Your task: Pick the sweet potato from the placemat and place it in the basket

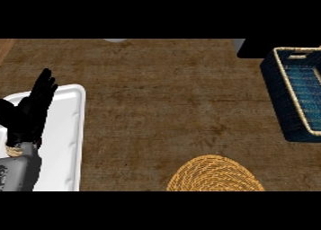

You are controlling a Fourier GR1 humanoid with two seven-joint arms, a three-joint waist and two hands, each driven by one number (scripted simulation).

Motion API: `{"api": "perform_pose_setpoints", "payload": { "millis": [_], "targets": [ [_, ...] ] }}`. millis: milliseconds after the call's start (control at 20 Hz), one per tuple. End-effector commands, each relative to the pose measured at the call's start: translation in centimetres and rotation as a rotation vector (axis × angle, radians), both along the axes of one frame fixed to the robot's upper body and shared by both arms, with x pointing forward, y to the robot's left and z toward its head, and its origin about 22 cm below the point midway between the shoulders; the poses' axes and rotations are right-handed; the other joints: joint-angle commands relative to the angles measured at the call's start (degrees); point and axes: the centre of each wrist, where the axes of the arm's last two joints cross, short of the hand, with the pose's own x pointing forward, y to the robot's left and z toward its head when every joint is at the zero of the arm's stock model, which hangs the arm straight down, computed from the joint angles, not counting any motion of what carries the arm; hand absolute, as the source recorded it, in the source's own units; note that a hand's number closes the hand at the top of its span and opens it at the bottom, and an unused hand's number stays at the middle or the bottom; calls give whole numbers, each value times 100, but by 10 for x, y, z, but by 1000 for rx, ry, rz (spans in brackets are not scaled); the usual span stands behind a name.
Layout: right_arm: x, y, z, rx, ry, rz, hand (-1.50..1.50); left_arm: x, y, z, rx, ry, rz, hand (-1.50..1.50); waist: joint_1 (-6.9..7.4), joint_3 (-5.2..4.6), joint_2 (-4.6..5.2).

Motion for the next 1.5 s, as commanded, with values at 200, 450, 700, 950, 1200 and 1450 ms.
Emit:
{"api": "perform_pose_setpoints", "payload": {
  "millis": [200, 450, 700, 950, 1200, 1450],
  "targets": [
    [44, 8, 70, 76, -48, -71, 150, 1, -13, 4, -2, -8, -16, 0, 105, 3, -15],
    [93, 14, 98, -4, -58, -148, 150, -15, -1, -17, 7, 10, -41, 0, 145, 9, -10],
    [131, 22, 75, -88, -22, -142, 150, 1, 3, -8, 6, 0, -4, 0, 25, 16, -20],
    [177, 13, 74, -92, 27, -173, 150, -7, -17, -3, 17, -4, -4, 0, 28, 18, -25],
    [207, -24, 54, -113, 61, -190, 150, -12, -11, -2, 5, -1, -9, 0, 8, 21, -30],
    [228, -37, 40, -89, 81, -165, 150, -4, -16, 1, -4, 13, 2, 0, -25, 21, -33]
  ]
}}
